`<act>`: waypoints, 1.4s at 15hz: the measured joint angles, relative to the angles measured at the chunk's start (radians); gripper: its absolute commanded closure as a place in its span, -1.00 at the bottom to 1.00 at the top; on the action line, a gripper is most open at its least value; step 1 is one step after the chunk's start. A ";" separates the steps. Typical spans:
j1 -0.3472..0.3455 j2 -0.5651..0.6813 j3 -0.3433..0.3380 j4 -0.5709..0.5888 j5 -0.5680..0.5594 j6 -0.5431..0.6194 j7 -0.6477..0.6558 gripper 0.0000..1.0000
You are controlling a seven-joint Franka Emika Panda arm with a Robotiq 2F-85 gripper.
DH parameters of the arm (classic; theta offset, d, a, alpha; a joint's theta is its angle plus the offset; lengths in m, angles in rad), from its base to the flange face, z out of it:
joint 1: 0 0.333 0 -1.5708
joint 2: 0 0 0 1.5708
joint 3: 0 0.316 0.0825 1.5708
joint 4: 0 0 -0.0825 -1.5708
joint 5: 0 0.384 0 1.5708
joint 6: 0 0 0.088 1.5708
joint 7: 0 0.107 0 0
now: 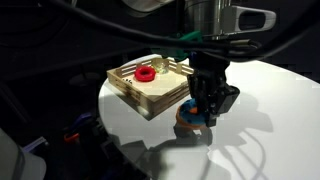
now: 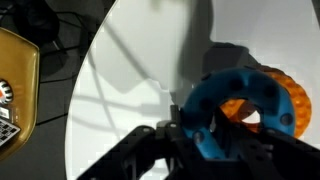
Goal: Pick up the blue ring and put it on the table
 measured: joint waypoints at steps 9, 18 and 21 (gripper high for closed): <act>0.069 0.001 -0.011 0.016 0.079 -0.040 -0.021 -1.00; 0.132 -0.149 -0.001 0.069 0.235 -0.241 -0.122 -1.00; 0.151 -0.198 0.000 0.092 0.319 -0.322 -0.200 -1.00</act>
